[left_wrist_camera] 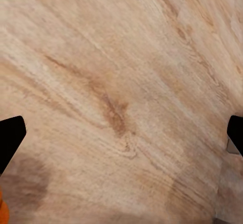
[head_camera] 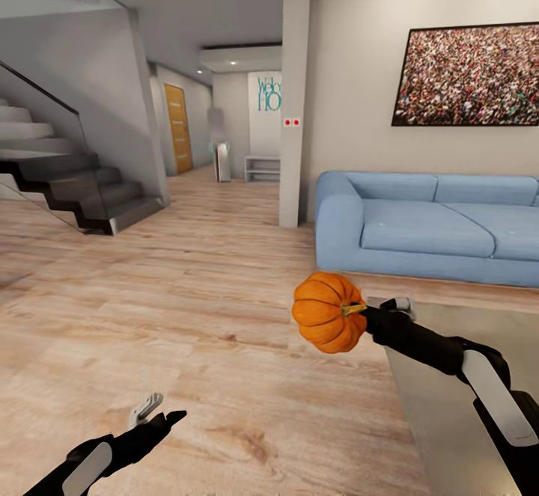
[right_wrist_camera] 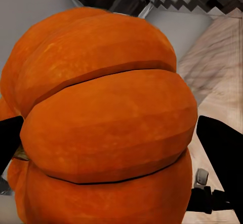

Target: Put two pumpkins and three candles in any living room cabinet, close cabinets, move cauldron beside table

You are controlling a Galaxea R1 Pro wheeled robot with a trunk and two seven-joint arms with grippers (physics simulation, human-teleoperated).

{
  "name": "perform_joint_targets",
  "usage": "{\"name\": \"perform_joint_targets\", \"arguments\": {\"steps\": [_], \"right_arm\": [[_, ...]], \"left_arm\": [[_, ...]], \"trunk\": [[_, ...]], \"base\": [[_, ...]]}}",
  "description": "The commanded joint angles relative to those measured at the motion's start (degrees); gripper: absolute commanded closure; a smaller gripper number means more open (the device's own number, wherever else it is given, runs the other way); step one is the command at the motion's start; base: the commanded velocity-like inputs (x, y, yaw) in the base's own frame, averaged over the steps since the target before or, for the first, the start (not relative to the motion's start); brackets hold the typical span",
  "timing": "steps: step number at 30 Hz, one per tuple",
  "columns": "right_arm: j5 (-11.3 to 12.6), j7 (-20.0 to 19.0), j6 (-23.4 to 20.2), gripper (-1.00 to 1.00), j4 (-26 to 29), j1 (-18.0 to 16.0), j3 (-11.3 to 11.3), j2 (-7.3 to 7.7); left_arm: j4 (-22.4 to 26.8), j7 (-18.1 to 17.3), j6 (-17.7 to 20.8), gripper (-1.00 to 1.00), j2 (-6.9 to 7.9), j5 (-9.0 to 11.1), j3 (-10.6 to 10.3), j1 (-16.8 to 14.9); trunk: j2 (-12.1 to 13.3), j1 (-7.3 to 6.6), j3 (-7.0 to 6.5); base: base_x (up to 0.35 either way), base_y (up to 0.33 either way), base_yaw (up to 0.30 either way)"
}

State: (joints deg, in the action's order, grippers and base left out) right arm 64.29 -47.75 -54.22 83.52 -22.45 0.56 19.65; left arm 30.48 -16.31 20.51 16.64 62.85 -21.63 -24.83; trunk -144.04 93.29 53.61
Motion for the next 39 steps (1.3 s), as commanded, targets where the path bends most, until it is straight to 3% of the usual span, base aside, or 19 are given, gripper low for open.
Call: {"name": "perform_joint_targets", "arguments": {"steps": [1,11,21,39], "right_arm": [[0.5,0.0,-0.3,1.0,-0.2,0.0,0.0,0.03],[0.4,-0.1,-0.3,1.0,-0.5,0.0,0.0,0.03],[0.4,-0.1,-0.3,1.0,-0.5,0.0,0.0,0.03],[0.4,-0.2,-0.2,1.0,-0.5,0.0,0.0,0.03]], "left_arm": [[0.0,0.0,0.1,-1.0,0.06,0.4,-0.3,0.0],[0.0,0.0,0.1,-1.0,0.06,0.4,-0.3,-0.1],[0.0,0.0,0.1,-1.0,0.06,0.5,-0.3,-0.1],[0.0,0.0,0.1,-1.0,0.06,0.4,-0.2,0.0]], "trunk": [[0.0,0.01,0.29],[-0.2,0.27,2.5],[-0.2,0.27,2.5],[-0.2,0.27,2.5]], "base": [[0.0,0.0,-0.036],[0.0,0.0,-0.006],[0.0,0.007,0.0],[0.0,0.143,0.0]]}}
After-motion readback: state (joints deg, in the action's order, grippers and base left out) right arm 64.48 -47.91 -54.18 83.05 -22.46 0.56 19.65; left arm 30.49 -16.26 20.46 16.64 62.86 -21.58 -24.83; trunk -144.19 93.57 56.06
